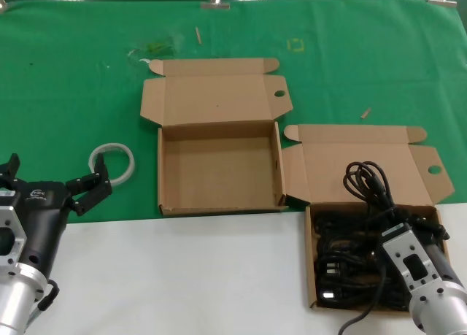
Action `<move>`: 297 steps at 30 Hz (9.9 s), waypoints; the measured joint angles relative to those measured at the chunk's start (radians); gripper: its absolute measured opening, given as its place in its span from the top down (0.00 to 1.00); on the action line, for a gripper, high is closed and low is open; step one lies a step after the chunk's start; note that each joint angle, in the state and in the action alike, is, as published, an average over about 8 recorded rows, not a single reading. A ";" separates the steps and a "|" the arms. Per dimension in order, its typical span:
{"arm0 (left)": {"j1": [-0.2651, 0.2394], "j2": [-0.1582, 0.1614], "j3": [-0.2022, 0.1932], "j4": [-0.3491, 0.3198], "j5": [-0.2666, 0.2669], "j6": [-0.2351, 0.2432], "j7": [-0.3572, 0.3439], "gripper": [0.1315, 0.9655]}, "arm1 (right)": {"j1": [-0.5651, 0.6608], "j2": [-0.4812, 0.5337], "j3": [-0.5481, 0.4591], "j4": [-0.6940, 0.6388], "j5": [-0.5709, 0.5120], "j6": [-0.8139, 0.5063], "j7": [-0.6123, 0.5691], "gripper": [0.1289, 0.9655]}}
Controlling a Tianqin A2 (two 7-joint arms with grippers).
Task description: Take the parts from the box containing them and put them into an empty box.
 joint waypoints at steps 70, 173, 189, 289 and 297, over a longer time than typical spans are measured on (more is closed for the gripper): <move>0.000 0.000 0.000 0.000 0.000 0.000 0.000 0.00 | 0.608 0.009 -0.718 -0.410 0.000 -0.211 0.412 0.95; 0.000 0.000 0.000 0.000 0.000 0.000 0.000 0.00 | 0.140 0.009 -0.092 -0.071 -0.346 -0.229 0.762 0.01; 0.000 0.000 0.000 0.000 0.000 0.000 0.000 0.00 | 0.116 0.009 -0.035 -0.074 -0.549 -0.314 1.056 0.00; 0.000 0.000 0.000 0.000 -0.001 0.000 0.001 0.00 | 0.074 0.009 0.071 -0.079 -0.921 -0.470 1.595 0.00; 0.000 0.000 0.000 0.000 -0.001 0.000 0.001 0.00 | 0.074 0.009 0.071 -0.079 -0.921 -0.470 1.595 0.00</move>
